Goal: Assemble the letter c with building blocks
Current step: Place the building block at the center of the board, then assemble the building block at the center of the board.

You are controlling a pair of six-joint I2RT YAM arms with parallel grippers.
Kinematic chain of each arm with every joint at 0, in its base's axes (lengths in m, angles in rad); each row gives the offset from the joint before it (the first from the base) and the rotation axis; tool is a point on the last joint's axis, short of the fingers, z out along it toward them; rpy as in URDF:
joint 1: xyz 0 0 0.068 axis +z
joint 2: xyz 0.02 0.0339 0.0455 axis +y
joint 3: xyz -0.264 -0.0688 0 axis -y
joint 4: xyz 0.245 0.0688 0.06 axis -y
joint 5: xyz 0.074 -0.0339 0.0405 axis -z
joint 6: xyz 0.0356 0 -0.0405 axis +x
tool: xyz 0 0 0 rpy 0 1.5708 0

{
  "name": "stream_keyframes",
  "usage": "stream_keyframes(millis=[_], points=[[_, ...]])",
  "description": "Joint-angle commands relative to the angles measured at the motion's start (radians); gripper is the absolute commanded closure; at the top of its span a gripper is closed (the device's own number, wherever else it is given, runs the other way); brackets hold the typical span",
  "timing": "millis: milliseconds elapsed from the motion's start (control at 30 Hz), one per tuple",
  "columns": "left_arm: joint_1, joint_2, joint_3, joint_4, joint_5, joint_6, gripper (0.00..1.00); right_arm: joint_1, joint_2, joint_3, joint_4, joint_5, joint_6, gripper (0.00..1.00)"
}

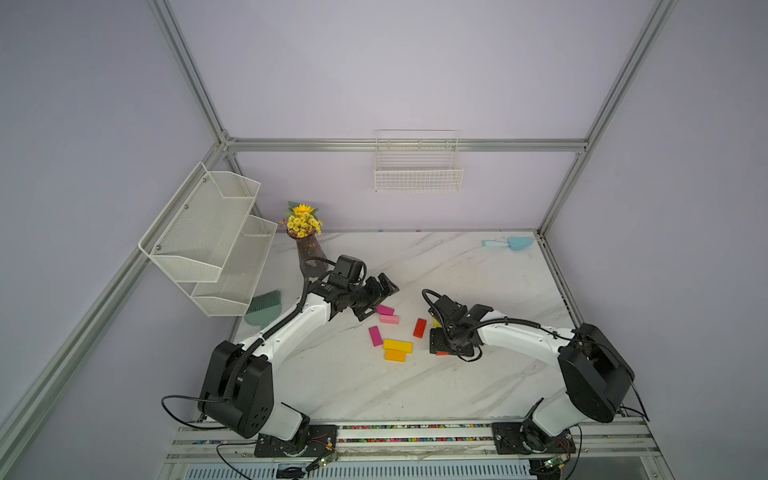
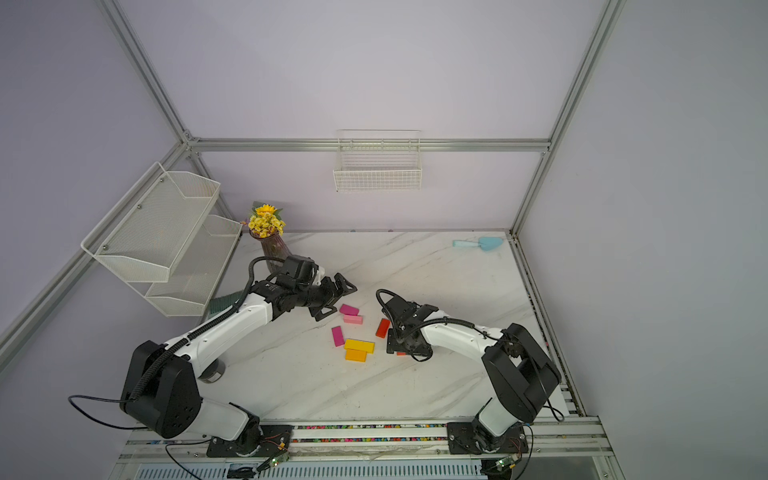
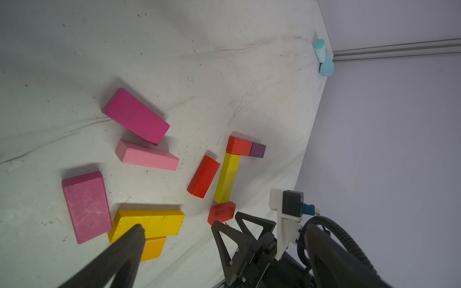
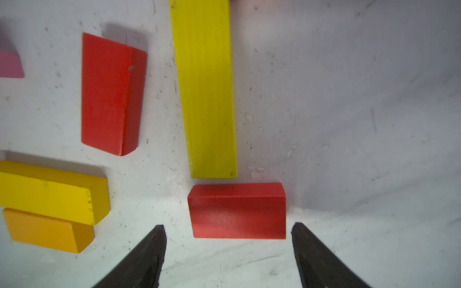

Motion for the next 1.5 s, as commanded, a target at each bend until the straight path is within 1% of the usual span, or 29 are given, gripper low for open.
stream_keyframes(millis=[0, 167, 367, 567, 733, 1033, 1267, 1467], points=[[-0.004, -0.004, 0.048, 0.016, 0.004, -0.008, 0.0, 0.004, -0.068, 0.009, -0.015, -0.018, 0.05, 0.18], [-0.004, -0.008, 0.052, 0.005, -0.003, -0.003, 0.0, 0.007, -0.156, -0.076, 0.072, -0.103, 0.16, 0.18], [-0.003, -0.01, 0.056, -0.007, -0.006, -0.001, 0.0, 0.059, -0.232, -0.17, 0.171, -0.14, 0.299, 0.19], [-0.003, -0.022, 0.052, -0.019, -0.007, -0.001, 0.0, 0.121, -0.228, -0.259, 0.29, -0.148, 0.413, 0.18], [-0.001, -0.034, 0.053, -0.036, -0.01, 0.006, 0.0, 0.132, -0.227, -0.331, 0.378, -0.141, 0.485, 0.19], [-0.001, -0.04, 0.048, -0.043, -0.009, 0.012, 0.0, 0.135, -0.222, -0.387, 0.5, -0.097, 0.56, 0.18], [-0.002, -0.033, 0.046, -0.029, -0.006, 0.007, 0.0, 0.13, -0.208, -0.365, 0.485, -0.062, 0.574, 0.18], [-0.002, -0.026, 0.047, -0.018, -0.003, 0.004, 0.0, 0.105, -0.195, -0.362, 0.483, -0.064, 0.567, 0.19]])
